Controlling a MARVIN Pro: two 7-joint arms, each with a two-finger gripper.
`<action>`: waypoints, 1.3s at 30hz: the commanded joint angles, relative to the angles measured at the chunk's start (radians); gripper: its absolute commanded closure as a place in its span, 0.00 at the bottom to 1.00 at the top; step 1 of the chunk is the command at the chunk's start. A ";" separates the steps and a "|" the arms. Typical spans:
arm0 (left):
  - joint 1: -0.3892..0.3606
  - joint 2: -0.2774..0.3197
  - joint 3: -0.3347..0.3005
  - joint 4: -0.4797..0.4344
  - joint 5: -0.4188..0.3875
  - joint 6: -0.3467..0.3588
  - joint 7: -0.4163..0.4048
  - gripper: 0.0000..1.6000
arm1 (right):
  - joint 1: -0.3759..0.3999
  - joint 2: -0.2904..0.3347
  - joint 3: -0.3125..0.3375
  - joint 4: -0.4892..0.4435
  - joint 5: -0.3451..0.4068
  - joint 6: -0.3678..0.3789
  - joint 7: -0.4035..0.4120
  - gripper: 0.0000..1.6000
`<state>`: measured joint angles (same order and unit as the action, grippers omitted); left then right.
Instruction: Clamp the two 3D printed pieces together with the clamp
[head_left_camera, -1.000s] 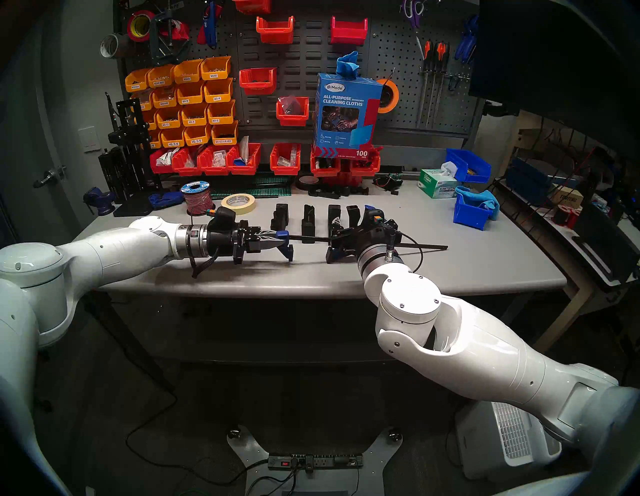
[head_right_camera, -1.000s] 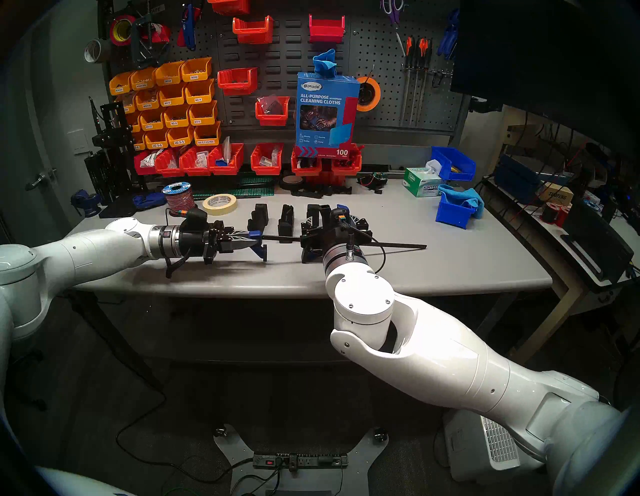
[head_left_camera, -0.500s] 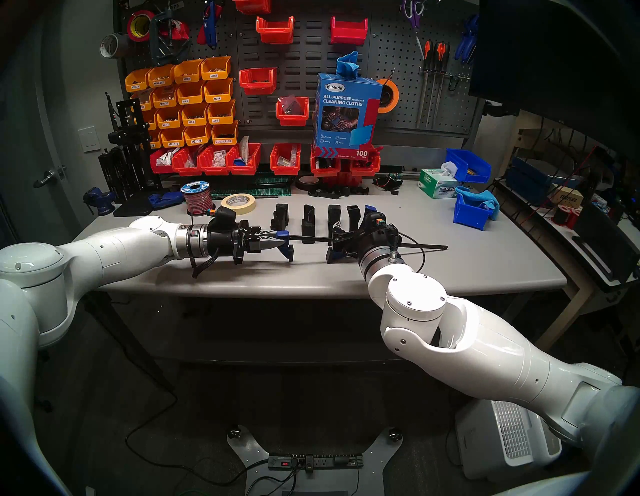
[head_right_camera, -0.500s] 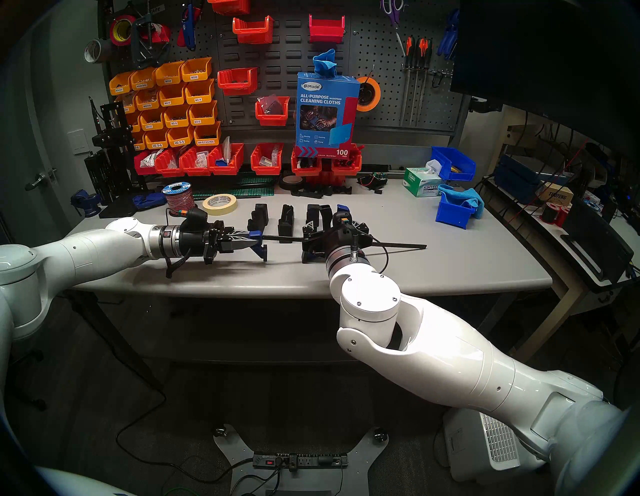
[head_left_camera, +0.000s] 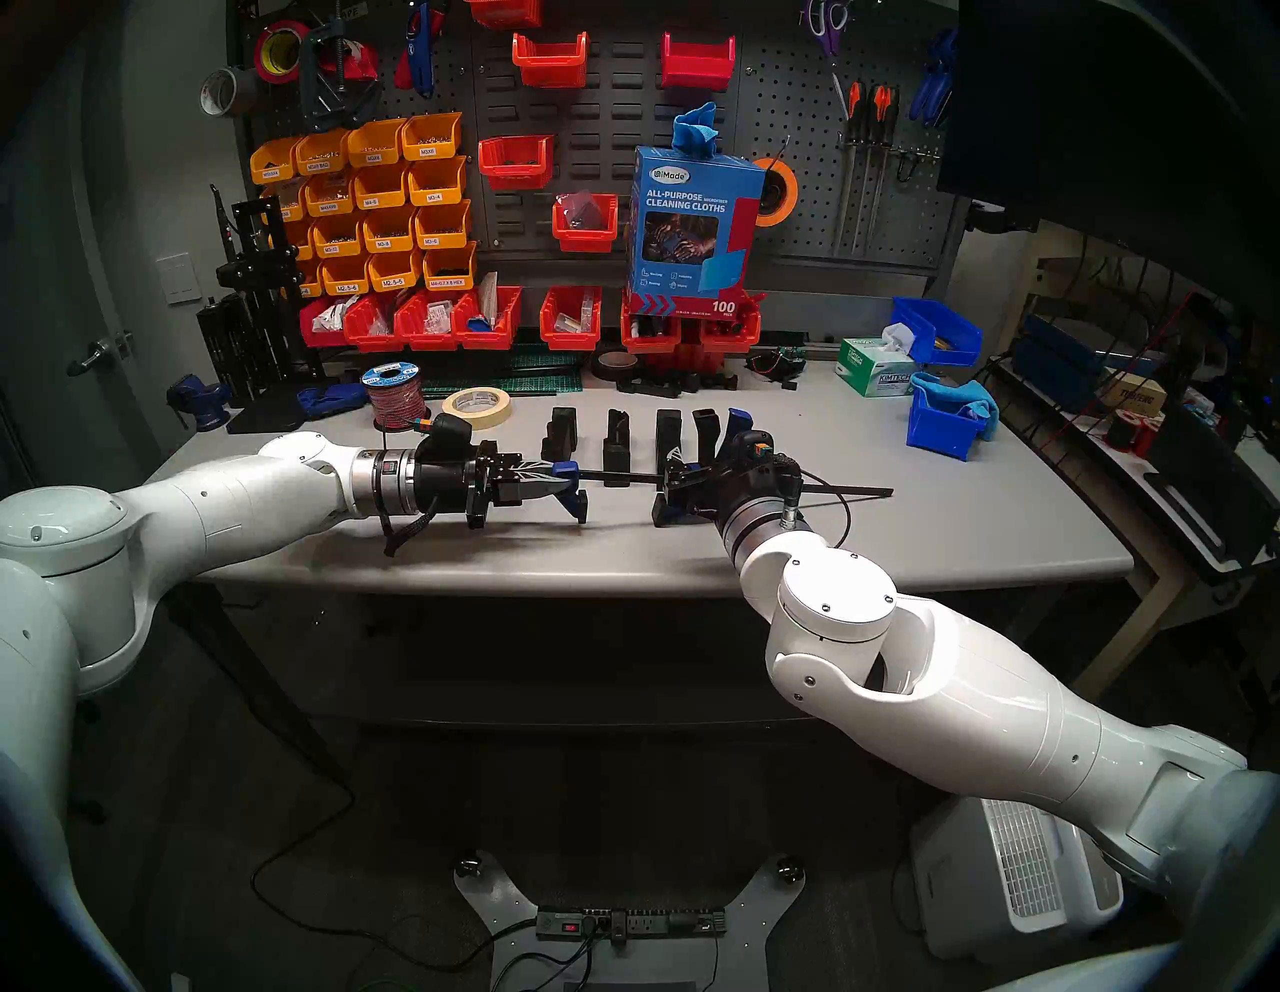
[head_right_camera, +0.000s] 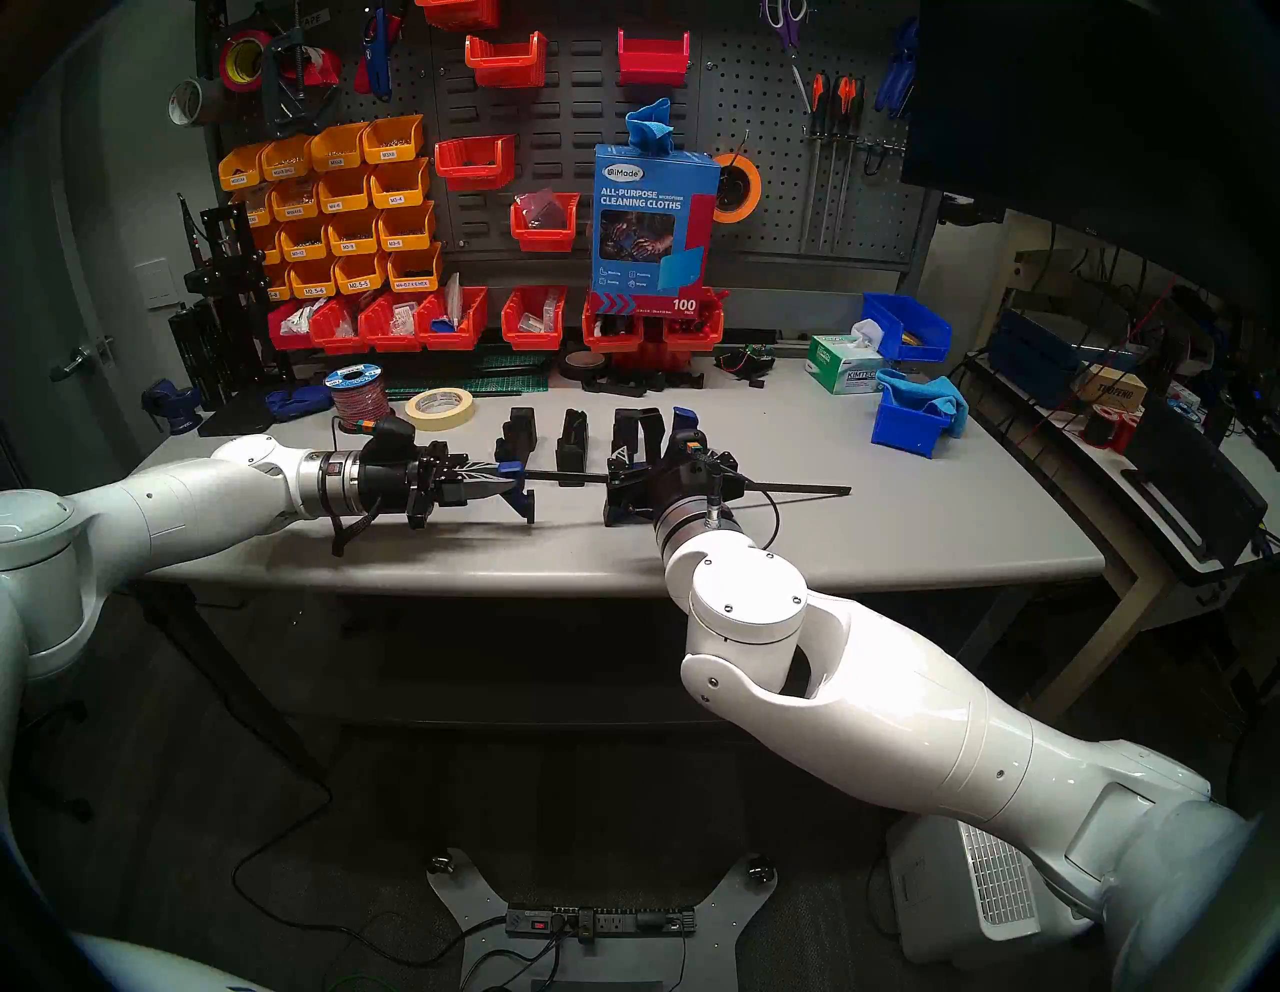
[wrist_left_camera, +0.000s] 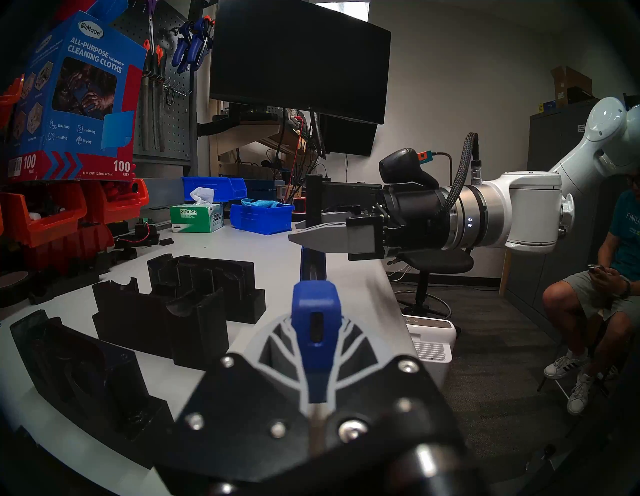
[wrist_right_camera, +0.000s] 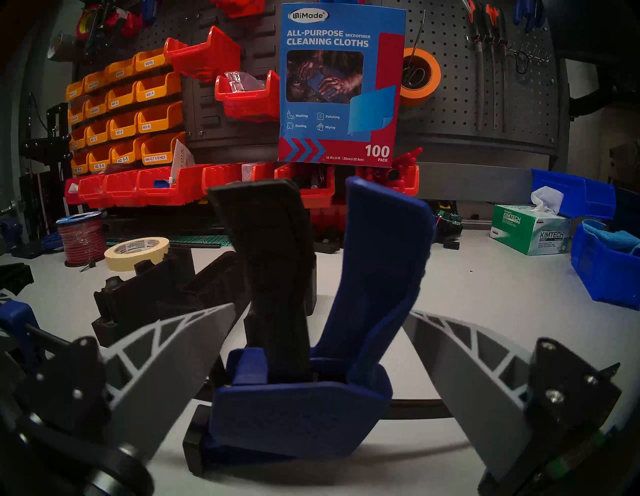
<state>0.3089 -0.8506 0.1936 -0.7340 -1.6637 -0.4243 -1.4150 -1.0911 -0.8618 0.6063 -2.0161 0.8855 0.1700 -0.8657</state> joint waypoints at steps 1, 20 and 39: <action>-0.008 -0.001 -0.010 0.001 0.003 0.001 -0.069 1.00 | -0.013 0.042 0.003 -0.008 -0.009 -0.018 0.020 0.00; -0.005 -0.001 -0.018 0.002 0.008 0.003 -0.069 1.00 | -0.028 0.049 0.014 -0.010 0.002 -0.033 0.039 0.00; -0.003 -0.001 -0.024 0.001 0.013 0.005 -0.069 1.00 | -0.030 0.034 0.004 0.003 -0.015 -0.025 0.032 0.71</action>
<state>0.3152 -0.8590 0.1796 -0.7372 -1.6525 -0.4215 -1.4179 -1.1211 -0.8313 0.6112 -2.0206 0.8758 0.1342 -0.8174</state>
